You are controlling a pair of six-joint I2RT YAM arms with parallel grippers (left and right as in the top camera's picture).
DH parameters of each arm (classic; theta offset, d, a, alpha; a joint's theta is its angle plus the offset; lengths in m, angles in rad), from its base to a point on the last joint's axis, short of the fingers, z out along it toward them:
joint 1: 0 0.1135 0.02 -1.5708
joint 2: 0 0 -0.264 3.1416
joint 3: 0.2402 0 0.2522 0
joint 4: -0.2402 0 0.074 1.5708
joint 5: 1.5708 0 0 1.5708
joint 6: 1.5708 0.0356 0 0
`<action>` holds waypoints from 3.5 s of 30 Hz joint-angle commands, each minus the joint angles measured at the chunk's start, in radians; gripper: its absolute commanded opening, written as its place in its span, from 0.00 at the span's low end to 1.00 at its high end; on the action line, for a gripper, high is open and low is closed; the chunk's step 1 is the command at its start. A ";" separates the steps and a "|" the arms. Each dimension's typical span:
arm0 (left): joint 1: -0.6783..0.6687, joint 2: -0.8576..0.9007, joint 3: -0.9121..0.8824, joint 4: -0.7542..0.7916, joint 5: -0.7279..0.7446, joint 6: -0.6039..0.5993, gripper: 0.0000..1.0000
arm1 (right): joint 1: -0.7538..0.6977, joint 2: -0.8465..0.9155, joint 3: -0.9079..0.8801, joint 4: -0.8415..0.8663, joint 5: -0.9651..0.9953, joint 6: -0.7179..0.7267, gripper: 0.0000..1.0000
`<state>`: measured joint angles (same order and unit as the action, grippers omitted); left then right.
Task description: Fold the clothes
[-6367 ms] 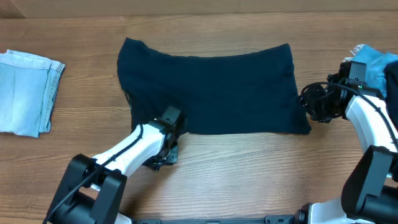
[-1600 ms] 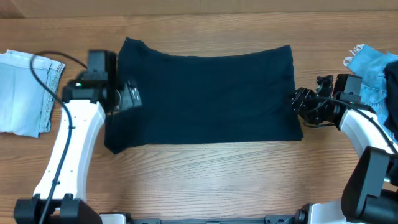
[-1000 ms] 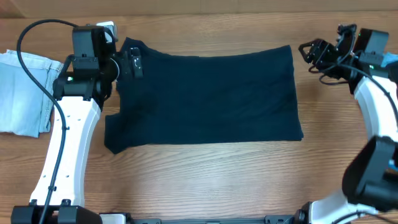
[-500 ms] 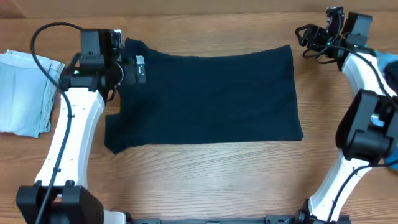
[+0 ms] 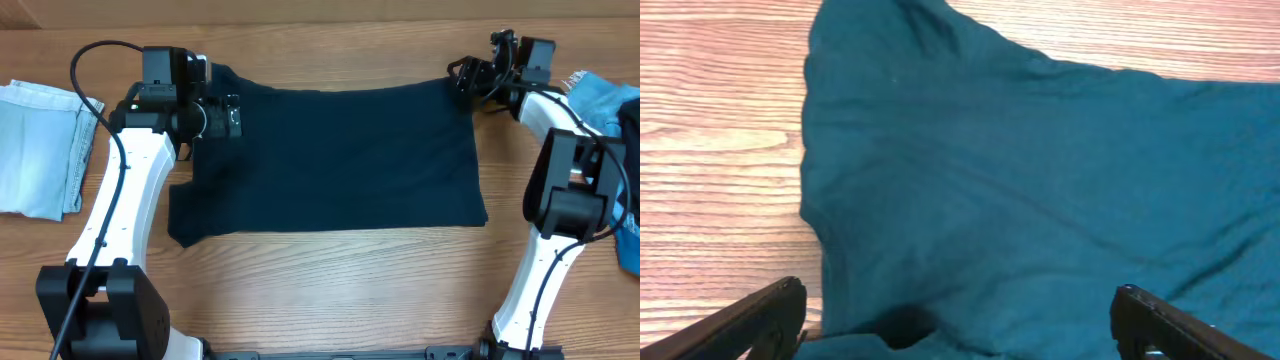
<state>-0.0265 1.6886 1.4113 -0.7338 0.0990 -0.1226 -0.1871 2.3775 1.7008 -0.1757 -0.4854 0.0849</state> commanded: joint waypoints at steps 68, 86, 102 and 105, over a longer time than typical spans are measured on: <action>-0.014 0.001 0.022 -0.040 0.026 0.011 1.00 | -0.002 -0.258 0.084 -0.631 -0.216 -0.046 0.04; -0.014 0.001 0.022 -0.048 0.026 0.011 1.00 | 0.003 -0.389 0.084 -1.062 0.165 0.001 0.04; -0.013 0.001 0.022 -0.034 0.026 0.011 1.00 | 0.003 -0.389 0.083 -1.118 0.216 -0.006 0.15; -0.013 0.001 0.022 -0.002 0.026 0.012 1.00 | 0.003 -0.389 0.083 -1.117 0.216 -0.006 0.17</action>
<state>-0.0265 1.6886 1.4113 -0.7639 0.1169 -0.1226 -0.1871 2.0102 1.7653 -1.2942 -0.2798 0.0780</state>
